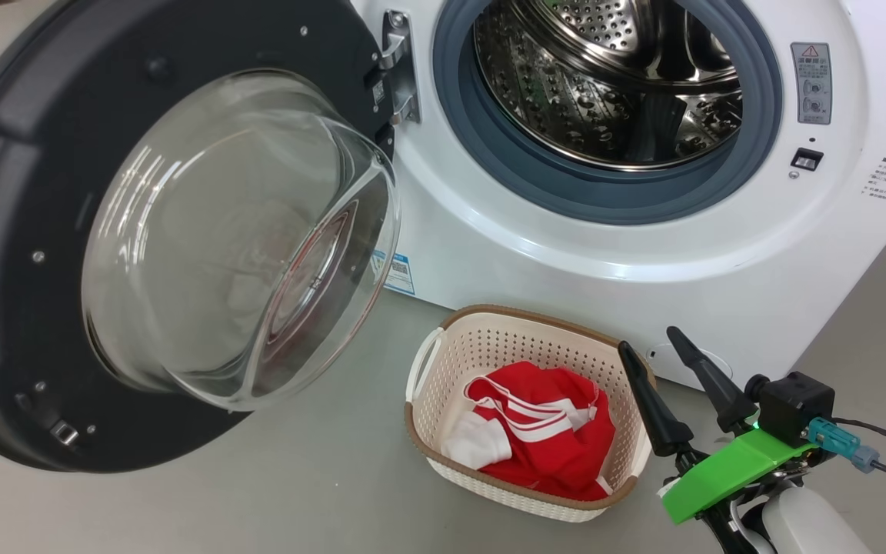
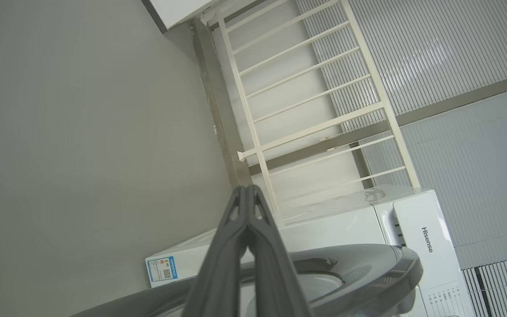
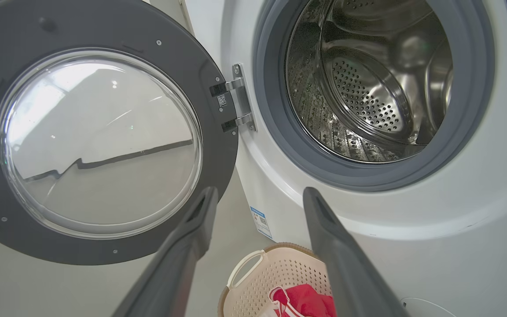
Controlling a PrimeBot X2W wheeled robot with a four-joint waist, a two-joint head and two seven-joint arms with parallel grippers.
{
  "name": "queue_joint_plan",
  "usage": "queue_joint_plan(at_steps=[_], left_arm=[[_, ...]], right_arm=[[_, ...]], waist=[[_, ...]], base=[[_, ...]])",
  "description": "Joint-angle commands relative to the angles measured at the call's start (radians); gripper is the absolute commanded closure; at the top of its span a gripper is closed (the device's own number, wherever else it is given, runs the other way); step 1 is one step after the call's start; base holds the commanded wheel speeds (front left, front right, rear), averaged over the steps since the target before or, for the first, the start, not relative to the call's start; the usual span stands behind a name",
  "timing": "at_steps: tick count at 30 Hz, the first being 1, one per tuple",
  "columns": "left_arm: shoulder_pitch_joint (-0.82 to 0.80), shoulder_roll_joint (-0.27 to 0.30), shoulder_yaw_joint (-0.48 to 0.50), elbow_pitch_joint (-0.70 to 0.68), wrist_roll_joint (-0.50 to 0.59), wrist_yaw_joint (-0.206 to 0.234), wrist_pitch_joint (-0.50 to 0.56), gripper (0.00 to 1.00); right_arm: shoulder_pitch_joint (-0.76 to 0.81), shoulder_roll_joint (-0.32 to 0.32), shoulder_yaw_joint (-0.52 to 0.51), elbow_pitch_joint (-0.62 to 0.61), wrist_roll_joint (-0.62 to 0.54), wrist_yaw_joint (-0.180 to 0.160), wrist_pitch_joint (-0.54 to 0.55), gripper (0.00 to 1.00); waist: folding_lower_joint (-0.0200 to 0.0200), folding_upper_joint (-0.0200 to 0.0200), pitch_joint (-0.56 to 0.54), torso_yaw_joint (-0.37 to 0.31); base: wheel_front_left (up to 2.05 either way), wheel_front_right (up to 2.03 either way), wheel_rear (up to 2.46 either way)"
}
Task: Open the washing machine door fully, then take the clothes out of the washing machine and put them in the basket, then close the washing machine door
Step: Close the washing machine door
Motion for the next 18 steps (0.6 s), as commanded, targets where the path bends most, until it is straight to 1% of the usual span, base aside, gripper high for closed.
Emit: queue_joint_plan(at_steps=[1,8,18], left_arm=[[-0.045,0.059,0.029,-0.011,-0.007,0.004,0.015,1.00],[-0.049,0.052,0.003,0.020,-0.030,0.005,0.095,1.00],[-0.021,0.046,-0.040,-0.022,-0.050,0.006,0.208,1.00]], right_arm=[[-0.027,-0.004,0.022,-0.021,0.011,0.002,-0.012,0.00],[-0.031,-0.005,0.021,-0.019,0.009,0.002,-0.012,0.00],[-0.032,-0.001,0.018,-0.018,0.006,0.002,-0.012,0.00]], waist=[[0.0001,0.0000,0.003,-0.002],[0.0001,0.0000,0.008,-0.011],[0.0001,0.0000,0.006,-0.020]], base=[[0.00,0.00,0.00],[0.00,0.00,0.00],[0.00,0.00,0.00]])
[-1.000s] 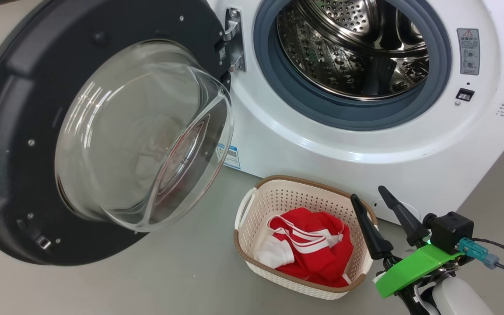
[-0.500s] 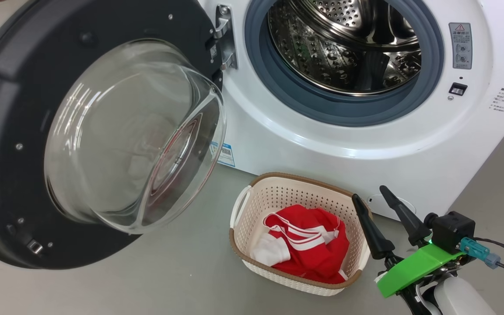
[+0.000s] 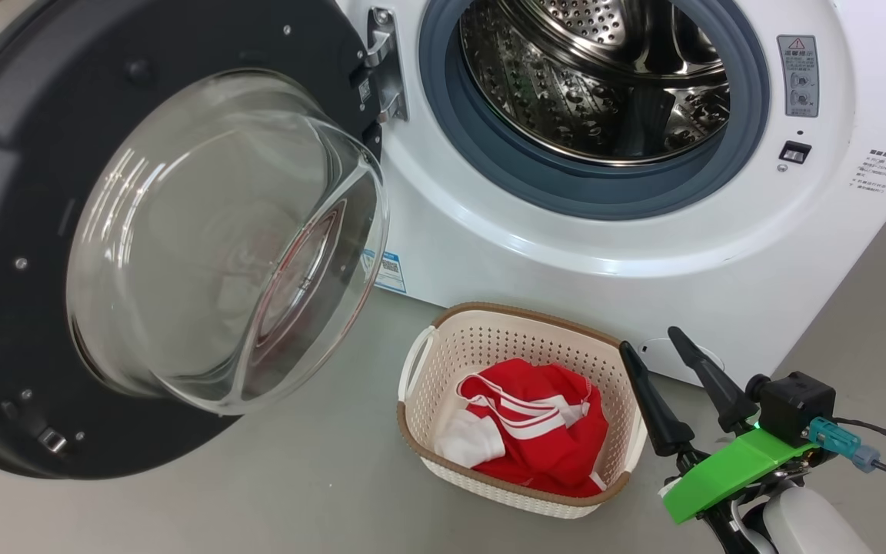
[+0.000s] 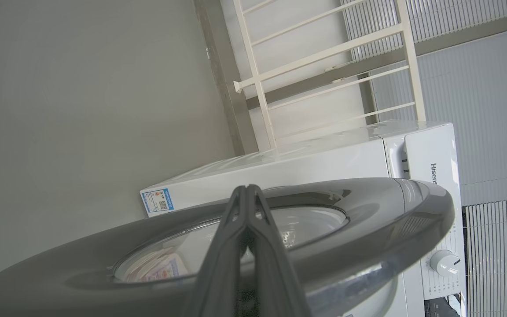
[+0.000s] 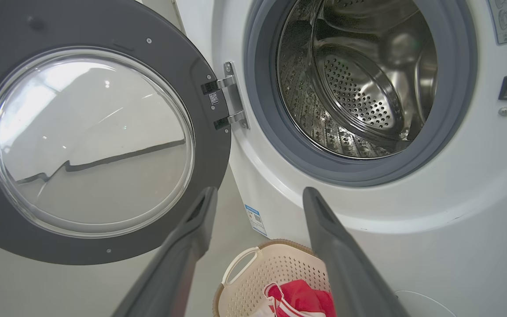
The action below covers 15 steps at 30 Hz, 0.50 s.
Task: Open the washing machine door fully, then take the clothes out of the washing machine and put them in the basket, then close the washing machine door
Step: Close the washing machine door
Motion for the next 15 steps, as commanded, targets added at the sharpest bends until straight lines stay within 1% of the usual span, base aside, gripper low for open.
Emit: queue_joint_plan(at_steps=[1,15], left_arm=[[-0.007,0.059,0.026,-0.039,-0.008,0.003,0.016,1.00],[0.081,0.058,-0.012,-0.182,-0.052,0.009,0.171,1.00]], right_arm=[[-0.031,0.001,0.018,-0.021,0.006,0.002,-0.012,0.00],[-0.025,0.005,0.015,-0.020,0.007,0.002,-0.012,0.00]], waist=[[0.0001,0.0000,-0.001,-0.001],[0.0001,0.0000,-0.012,-0.005]], base=[[0.00,0.00,0.00],[0.00,0.00,0.00]])
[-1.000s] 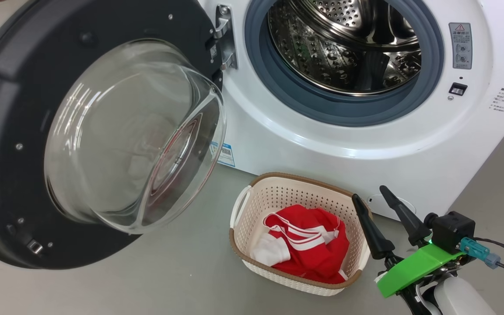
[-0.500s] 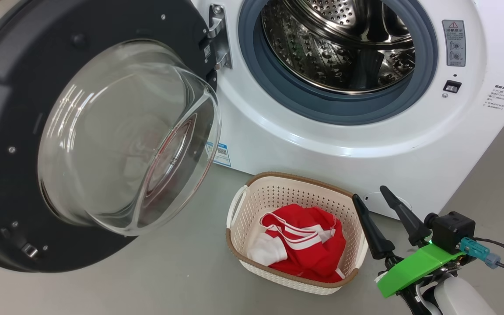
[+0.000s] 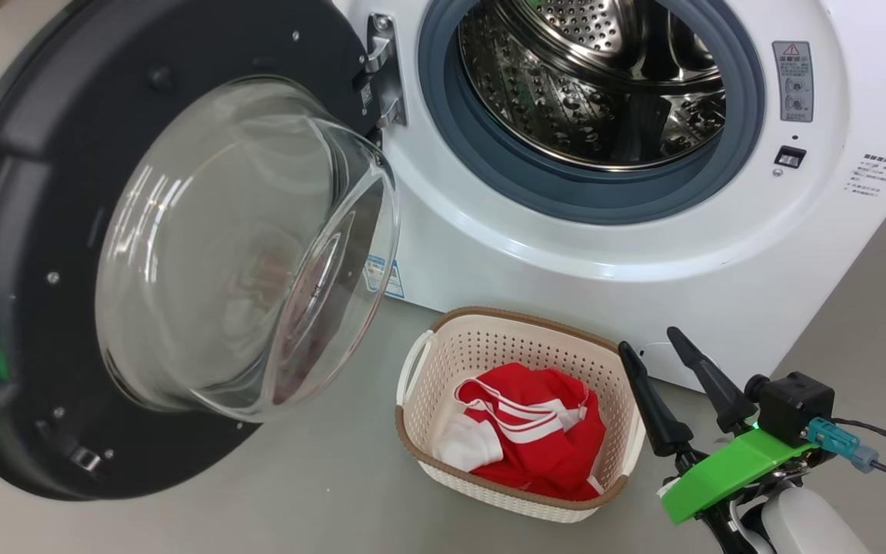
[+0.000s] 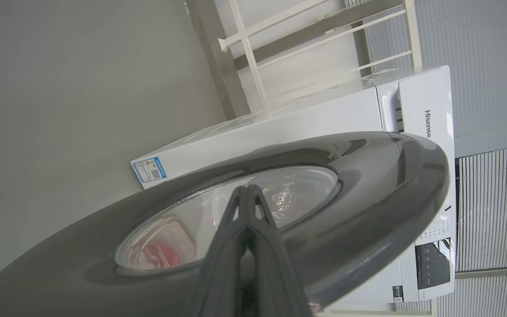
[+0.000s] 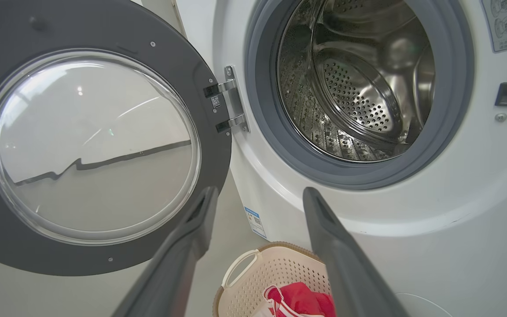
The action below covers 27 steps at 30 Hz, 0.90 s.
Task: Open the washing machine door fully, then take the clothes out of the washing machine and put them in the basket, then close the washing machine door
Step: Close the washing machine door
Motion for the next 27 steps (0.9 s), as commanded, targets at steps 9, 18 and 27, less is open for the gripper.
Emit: queue_joint_plan(at_steps=[9,18,27], left_arm=[[0.047,0.031,-0.012,-0.159,-0.036,0.000,0.092,1.00],[0.084,0.023,-0.032,-0.269,-0.068,0.015,0.160,1.00],[0.115,0.003,-0.058,-0.376,-0.084,0.042,0.196,1.00]], right_arm=[[-0.027,-0.001,0.020,-0.021,0.009,0.002,-0.012,0.00],[-0.024,0.002,0.025,-0.019,0.011,0.002,-0.012,0.00],[-0.019,0.001,0.025,-0.017,0.015,0.002,-0.012,0.00]], waist=[[0.0000,0.0000,-0.001,-0.015],[0.0000,0.0000,-0.010,-0.045],[0.0000,0.0000,-0.019,-0.087]], base=[[0.00,0.00,0.00],[0.00,0.00,0.00],[0.00,0.00,0.00]])
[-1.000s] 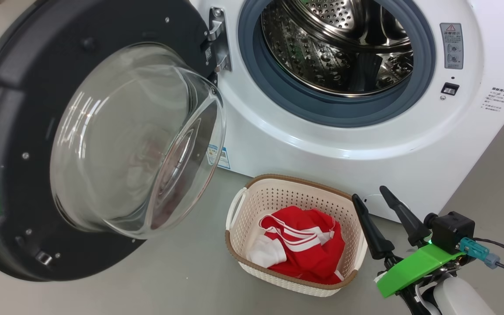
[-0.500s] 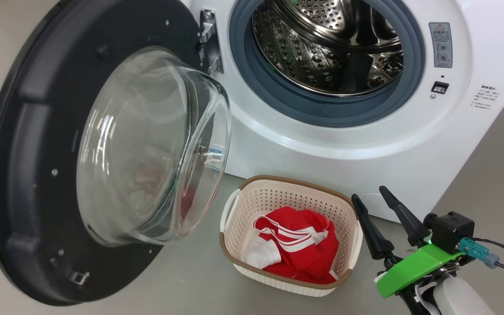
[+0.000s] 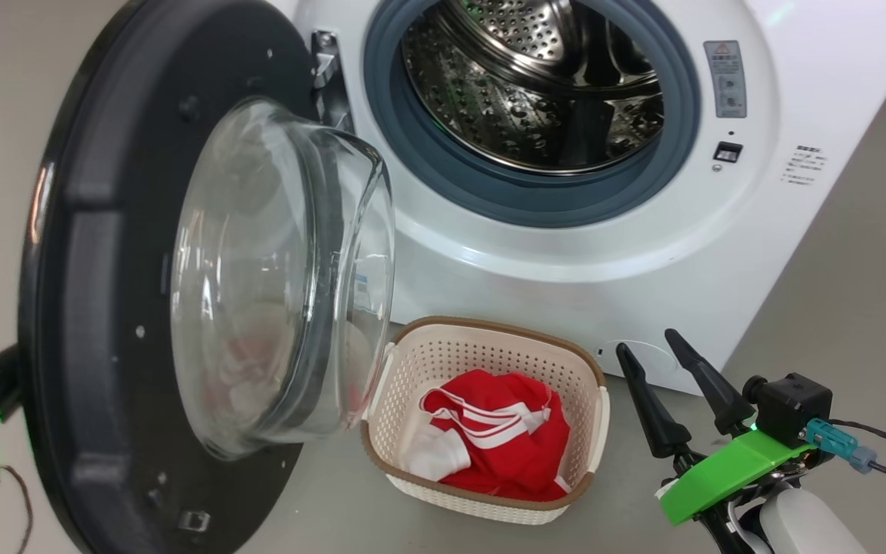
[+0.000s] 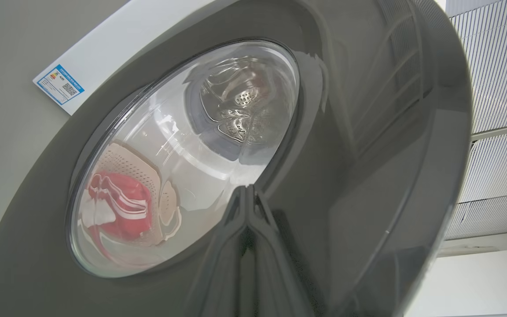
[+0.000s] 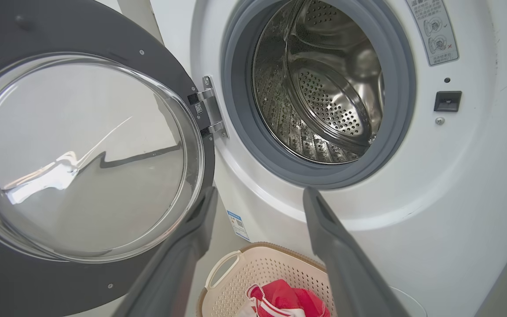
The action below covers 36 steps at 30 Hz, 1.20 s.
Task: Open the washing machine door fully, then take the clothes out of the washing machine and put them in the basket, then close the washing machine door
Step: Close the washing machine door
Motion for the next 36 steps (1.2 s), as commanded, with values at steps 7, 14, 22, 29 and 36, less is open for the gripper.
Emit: queue_joint_plan(at_steps=[7,14,22,29,36], left_arm=[[-0.003,0.014,0.012,-0.113,-0.023,0.026,0.020,1.00],[0.003,-0.004,-0.001,-0.158,-0.022,0.042,0.018,1.00],[0.000,-0.021,-0.014,-0.179,-0.022,0.043,0.018,1.00],[-0.018,-0.047,-0.035,-0.193,-0.012,0.042,0.006,1.00],[-0.031,-0.071,-0.061,-0.210,0.011,0.046,-0.013,1.00]], right_arm=[[-0.020,-0.001,0.024,-0.021,0.015,0.002,-0.012,0.00],[-0.019,-0.002,0.026,-0.021,0.015,0.002,-0.012,0.00],[-0.021,-0.003,0.027,-0.021,0.016,0.002,-0.012,0.00],[-0.022,-0.001,0.024,-0.021,0.015,0.002,-0.012,0.00],[-0.025,0.005,0.023,-0.024,0.015,0.002,-0.012,0.00]], waist=[[0.0001,-0.0001,-0.005,-0.049],[0.0001,-0.0001,-0.006,-0.074],[0.0001,-0.0001,-0.005,-0.086],[0.0001,-0.0001,-0.004,-0.091],[0.0001,-0.0001,-0.002,-0.120]], base=[[0.00,0.00,0.00],[0.00,0.00,0.00],[0.00,0.00,0.00],[0.00,0.00,0.00],[0.00,0.00,0.00]])
